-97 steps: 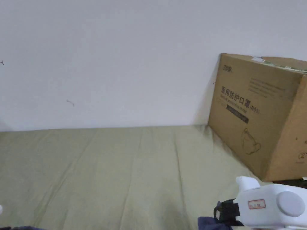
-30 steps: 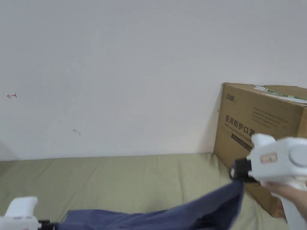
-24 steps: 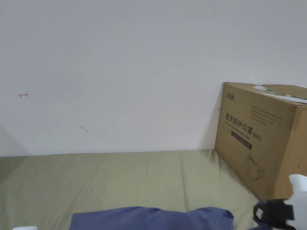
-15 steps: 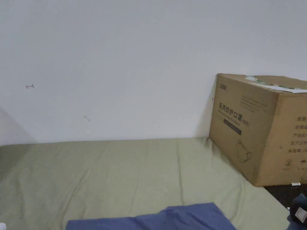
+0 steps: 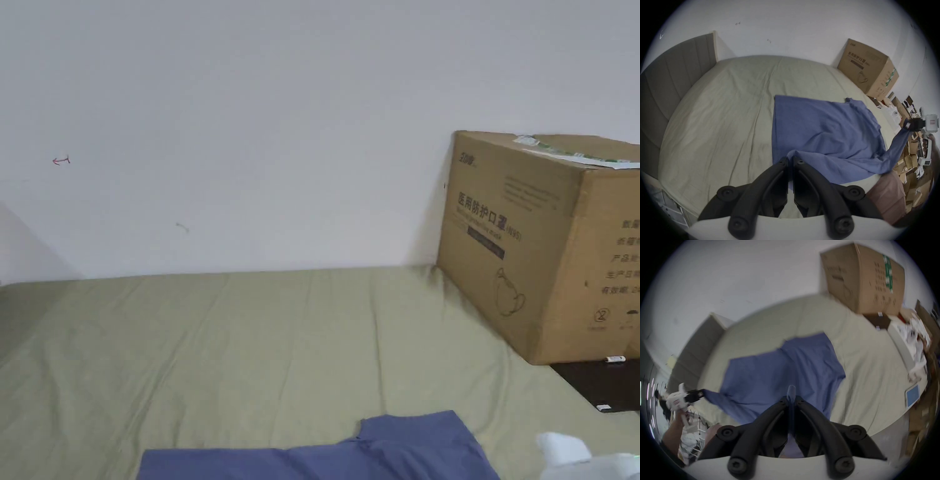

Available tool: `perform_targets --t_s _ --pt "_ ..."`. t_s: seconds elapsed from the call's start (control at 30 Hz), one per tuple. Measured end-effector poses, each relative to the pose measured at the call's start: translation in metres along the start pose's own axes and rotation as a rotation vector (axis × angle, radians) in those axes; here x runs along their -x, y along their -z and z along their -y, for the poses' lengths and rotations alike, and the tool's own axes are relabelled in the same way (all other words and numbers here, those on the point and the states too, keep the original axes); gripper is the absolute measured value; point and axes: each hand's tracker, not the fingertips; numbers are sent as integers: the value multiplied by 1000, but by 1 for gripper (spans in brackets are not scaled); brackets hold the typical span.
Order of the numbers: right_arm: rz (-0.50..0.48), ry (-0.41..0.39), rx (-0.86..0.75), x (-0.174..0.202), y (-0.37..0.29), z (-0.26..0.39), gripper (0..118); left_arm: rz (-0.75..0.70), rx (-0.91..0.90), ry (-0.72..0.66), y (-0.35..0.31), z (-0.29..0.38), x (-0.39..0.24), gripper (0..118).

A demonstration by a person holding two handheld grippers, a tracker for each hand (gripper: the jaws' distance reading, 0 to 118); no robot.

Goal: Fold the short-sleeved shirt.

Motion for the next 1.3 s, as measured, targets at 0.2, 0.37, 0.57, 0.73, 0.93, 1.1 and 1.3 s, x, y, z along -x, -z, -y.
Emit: perform_targets --t_s 0.2,0.37,0.57,0.73,0.93,1.1,1.3 --pt "-59 40 -69 -6 15 7 114 49 -68 -72 -3 7 17 117" --pt "-151 13 -247 17 -33 21 114 28 -155 -7 -42 1 0 113" --pt "-100 -101 -657 69 -85 65 3 122 -469 -148 -101 28 -44 31" --pt "-173 -158 -596 86 -72 64 0 88 -497 -127 -104 24 -64 0" --pt "-109 -241 -560 83 -48 33 0 27 -266 13 -23 -91 -24 1" --pt "-117 -219 -477 74 -13 9 0 31 51 33 114 -162 20 1" --pt "-104 -200 -389 59 16 -3 0 -69 44 79 215 -174 49 114"
